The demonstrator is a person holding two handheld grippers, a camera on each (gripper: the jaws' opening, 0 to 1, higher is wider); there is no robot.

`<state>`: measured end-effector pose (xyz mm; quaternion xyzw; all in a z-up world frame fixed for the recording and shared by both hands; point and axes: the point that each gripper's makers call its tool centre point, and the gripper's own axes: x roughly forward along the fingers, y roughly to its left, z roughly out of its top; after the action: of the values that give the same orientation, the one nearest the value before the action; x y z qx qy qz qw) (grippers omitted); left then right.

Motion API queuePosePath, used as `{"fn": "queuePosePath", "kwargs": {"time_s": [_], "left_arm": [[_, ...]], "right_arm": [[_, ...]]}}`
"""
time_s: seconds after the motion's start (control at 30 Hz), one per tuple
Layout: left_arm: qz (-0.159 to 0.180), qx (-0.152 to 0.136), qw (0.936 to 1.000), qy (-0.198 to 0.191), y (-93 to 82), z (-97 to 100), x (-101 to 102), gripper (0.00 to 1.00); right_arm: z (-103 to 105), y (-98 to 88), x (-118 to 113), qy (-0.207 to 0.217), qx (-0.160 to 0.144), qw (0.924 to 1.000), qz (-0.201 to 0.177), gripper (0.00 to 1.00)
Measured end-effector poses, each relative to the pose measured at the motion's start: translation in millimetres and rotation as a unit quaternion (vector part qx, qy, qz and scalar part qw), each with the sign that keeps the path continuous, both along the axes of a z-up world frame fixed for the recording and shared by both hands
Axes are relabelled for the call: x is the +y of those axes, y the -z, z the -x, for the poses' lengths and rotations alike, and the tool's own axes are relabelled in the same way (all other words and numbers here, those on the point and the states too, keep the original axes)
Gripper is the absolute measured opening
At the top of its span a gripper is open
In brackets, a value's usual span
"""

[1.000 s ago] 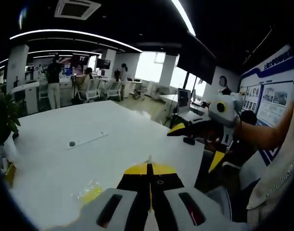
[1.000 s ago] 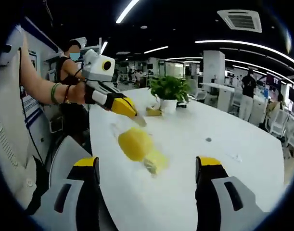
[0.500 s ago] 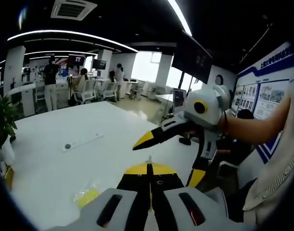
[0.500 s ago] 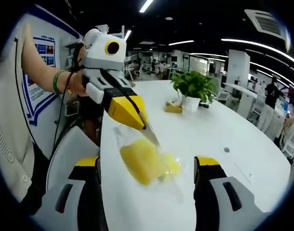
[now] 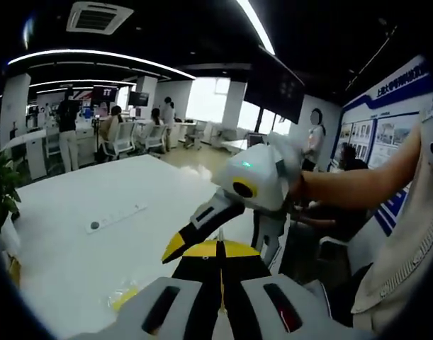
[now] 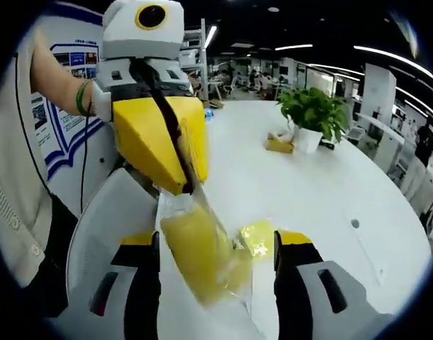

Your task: Compare the silicone blocks by pressing each to a similar depth, holding the contact briefly, and releasing to observe deformation and rebound differences across the visible hardness samples.

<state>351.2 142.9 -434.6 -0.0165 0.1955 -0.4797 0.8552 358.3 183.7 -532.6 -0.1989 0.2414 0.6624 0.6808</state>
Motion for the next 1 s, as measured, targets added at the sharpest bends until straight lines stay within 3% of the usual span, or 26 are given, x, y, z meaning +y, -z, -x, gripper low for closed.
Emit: {"fn": "queuePosePath", "kwargs": {"time_s": [0.3,0.47,0.67,1.0], "left_arm": [[-0.005,0.004,1.0,0.004,-0.6,0.7,7.0,0.0],[-0.011,-0.001,0.9999,0.01,-1.7,5.9,9.1,0.0],[-0.009,-0.006,0.9998,0.014,-7.3,5.3,16.6,0.0],[-0.007,-0.024,0.999,0.037,-15.2,7.3,19.4,0.0]], "right_arm": [[11.2,3.2,9.5,-0.027,0.029,0.9992,-0.004,0.39],[18.8,1.1,15.5,-0.045,0.029,0.9986,0.0,0.29],[17.1,-4.0,17.1,-0.053,0.001,0.9985,0.016,0.24],[21.7,-9.6,15.9,-0.052,0.006,0.9981,0.034,0.14]]}}
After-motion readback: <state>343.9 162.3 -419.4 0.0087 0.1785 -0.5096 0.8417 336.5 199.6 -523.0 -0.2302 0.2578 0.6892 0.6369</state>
